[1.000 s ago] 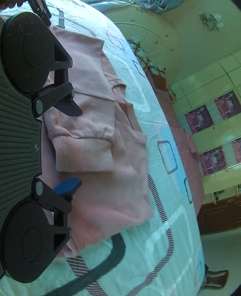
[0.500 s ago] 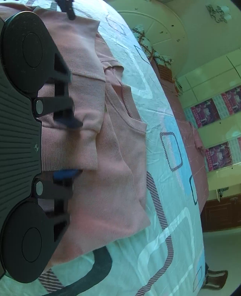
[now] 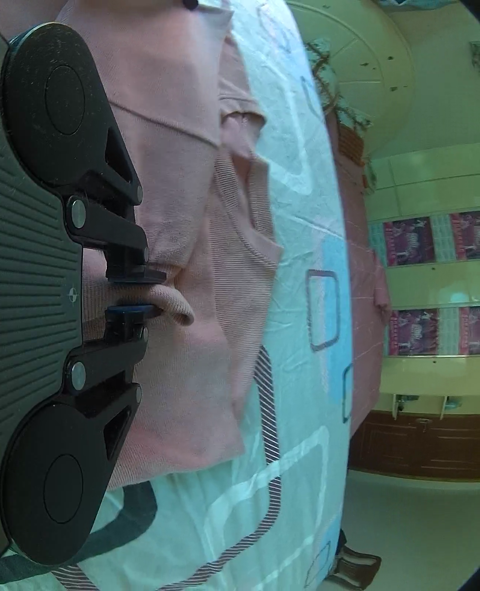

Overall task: Fold small clothes
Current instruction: 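Grasp the folded side edge again with the left gripper, then open both grippers and move back over the hem of the sweatshirt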

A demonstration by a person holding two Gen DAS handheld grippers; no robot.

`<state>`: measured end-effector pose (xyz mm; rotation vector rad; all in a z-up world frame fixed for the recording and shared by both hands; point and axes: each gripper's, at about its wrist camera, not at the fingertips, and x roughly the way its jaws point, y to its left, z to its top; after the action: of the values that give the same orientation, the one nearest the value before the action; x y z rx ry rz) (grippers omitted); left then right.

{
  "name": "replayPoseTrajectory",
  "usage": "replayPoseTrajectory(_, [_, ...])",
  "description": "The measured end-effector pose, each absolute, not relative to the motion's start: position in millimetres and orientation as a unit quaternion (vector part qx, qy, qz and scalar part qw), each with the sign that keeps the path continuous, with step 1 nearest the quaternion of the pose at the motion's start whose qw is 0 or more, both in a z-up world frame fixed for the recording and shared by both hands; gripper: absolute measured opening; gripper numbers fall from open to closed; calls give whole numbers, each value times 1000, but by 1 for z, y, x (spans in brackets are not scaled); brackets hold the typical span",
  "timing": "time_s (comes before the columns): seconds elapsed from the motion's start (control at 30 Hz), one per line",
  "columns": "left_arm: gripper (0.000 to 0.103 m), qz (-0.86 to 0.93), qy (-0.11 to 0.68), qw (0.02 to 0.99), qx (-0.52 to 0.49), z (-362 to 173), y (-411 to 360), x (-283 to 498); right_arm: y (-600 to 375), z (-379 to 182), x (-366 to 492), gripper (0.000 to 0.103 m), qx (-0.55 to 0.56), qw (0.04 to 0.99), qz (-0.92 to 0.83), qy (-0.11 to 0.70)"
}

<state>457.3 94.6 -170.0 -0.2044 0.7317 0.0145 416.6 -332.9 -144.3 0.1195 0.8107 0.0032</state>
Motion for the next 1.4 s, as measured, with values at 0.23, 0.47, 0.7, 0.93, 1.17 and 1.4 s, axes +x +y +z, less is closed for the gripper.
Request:
replayPoseTrajectory(0.23, [24,-12,328,943,-59,-142,74,434,-332,-121,409,48,62,933,4,355])
replayPoseTrajectory(0.47, [26,-41,362,930,-37,-151,36,436,-298,-128,424,48,49,924,42,376])
replayPoseTrajectory(0.7, [29,-28,384,923,-14,-173,33,437,-301,-155,433,48,26,911,21,412])
replayPoseTrajectory(0.93, [27,-23,387,922,-26,-162,33,423,-305,-143,418,48,35,913,25,406])
replayPoseTrajectory(1.17, [27,-40,384,922,-33,-151,20,393,-275,-130,392,48,20,914,79,397])
replayPoseTrajectory(1.4, [30,-49,399,915,-2,-169,7,360,-255,-141,369,48,-9,904,123,409])
